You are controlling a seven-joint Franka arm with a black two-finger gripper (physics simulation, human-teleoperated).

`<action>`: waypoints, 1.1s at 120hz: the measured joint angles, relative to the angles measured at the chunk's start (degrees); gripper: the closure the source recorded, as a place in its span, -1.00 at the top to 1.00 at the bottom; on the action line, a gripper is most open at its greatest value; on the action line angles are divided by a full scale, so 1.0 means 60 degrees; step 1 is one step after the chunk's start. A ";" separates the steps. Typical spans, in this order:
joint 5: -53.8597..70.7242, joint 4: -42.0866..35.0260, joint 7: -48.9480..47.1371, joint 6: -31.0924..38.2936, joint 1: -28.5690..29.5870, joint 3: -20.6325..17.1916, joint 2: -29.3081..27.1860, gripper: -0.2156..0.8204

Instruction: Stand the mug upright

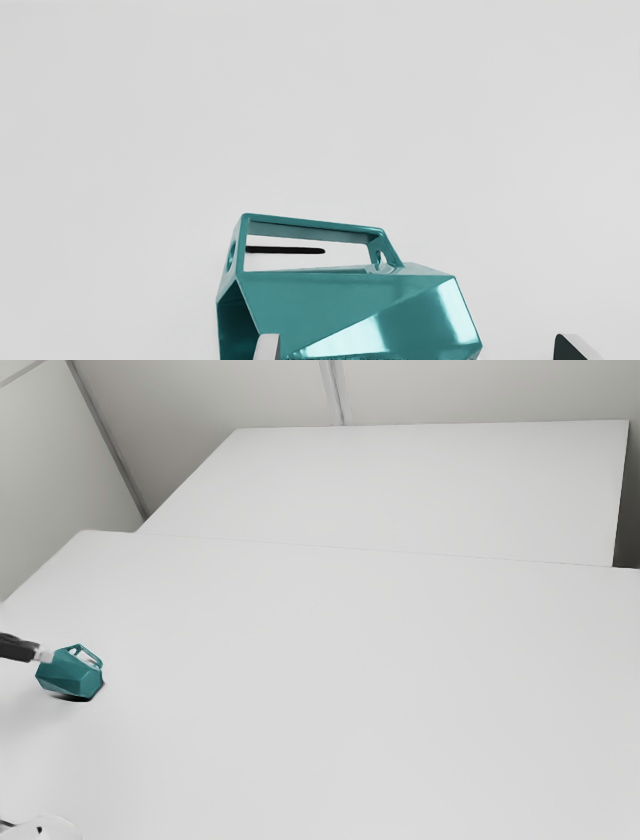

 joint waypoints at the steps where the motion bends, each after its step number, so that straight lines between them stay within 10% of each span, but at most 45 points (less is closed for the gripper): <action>1: 0.0000 -0.0006 0.0055 0.0005 -0.0001 0.0001 0.0008 0.57; 132: -0.0329 -0.0295 0.3397 0.0092 0.0157 0.0048 0.0843 0.49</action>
